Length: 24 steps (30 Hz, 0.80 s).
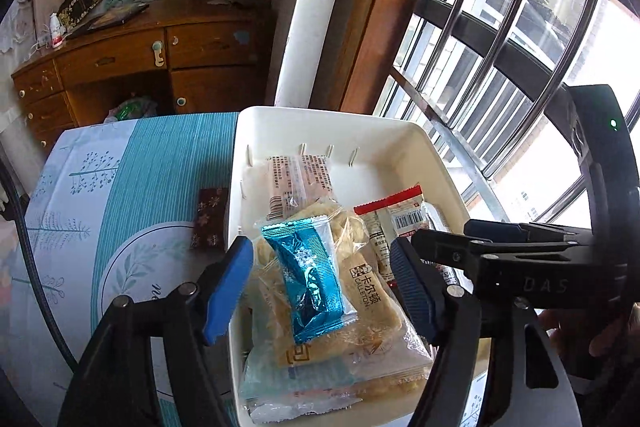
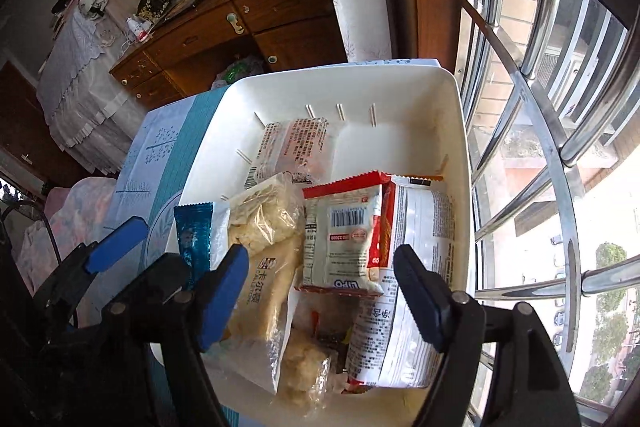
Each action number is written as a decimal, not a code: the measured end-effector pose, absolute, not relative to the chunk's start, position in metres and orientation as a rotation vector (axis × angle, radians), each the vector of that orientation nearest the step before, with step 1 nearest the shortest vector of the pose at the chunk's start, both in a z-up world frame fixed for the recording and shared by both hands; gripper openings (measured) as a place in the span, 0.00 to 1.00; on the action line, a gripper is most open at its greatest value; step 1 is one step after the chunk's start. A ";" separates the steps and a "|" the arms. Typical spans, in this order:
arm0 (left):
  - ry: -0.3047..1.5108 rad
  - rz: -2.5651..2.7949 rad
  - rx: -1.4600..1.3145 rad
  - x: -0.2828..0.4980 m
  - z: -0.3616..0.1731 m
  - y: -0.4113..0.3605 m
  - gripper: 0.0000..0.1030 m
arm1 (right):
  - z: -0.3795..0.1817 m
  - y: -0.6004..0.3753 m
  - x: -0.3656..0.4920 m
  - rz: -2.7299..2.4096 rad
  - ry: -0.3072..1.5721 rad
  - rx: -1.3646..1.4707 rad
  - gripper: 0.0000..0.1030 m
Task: Organize snacks
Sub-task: 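Carry the candy and sachet over the white tray and open both grippers, then move the left gripper to the brown star-print pack and grasp it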
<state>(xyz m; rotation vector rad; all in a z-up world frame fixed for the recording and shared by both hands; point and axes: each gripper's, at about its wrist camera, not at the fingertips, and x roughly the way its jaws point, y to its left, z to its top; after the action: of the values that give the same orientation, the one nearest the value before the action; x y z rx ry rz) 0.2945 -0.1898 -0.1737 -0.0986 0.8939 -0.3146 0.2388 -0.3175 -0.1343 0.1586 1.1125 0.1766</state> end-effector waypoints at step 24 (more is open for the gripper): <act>1.186 -0.264 -0.061 0.394 -0.217 -0.085 0.72 | -0.122 -0.305 0.193 -0.221 0.894 0.157 0.90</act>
<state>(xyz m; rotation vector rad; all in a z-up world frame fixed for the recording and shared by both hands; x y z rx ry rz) 0.3936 -0.0851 -0.2171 -0.0610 1.1859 -0.2640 0.1932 -0.3051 -0.1223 0.1569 0.8939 -0.2206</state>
